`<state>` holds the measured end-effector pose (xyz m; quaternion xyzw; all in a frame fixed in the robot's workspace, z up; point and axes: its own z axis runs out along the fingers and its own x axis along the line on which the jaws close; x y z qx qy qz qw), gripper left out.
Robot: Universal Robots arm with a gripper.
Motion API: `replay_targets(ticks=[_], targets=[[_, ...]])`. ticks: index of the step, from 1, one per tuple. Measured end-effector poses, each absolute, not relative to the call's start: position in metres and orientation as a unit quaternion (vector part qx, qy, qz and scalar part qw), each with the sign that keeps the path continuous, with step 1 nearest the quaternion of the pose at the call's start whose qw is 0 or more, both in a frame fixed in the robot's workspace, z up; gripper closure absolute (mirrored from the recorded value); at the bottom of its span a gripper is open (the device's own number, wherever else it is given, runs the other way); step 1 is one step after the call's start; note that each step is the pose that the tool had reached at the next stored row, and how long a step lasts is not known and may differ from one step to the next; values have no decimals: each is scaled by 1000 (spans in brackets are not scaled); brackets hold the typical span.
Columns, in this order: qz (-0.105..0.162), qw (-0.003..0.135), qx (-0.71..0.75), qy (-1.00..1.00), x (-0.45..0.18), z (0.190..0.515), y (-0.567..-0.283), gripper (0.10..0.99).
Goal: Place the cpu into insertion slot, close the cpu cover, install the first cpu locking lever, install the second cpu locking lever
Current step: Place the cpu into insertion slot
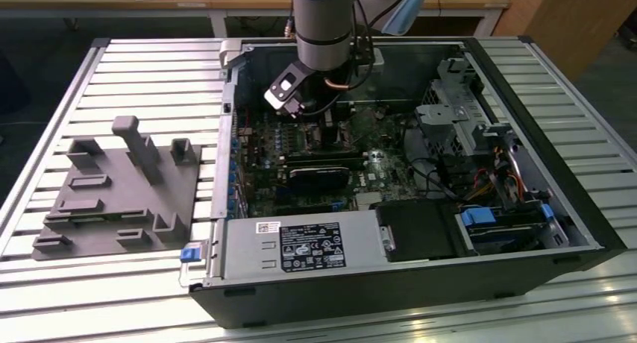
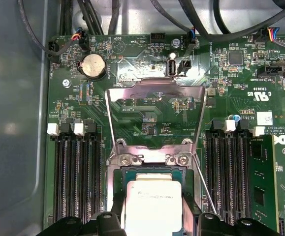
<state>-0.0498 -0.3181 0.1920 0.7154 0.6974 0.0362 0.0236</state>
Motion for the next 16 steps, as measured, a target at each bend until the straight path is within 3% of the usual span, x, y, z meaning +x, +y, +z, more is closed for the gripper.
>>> replay_targets(ticks=[3,4,16], targets=[[37,24,715,697,-50,192,-318,533],[36,24,715,697,-50,192,-318,475],[36,24,715,697,-50,207,-318,475]])
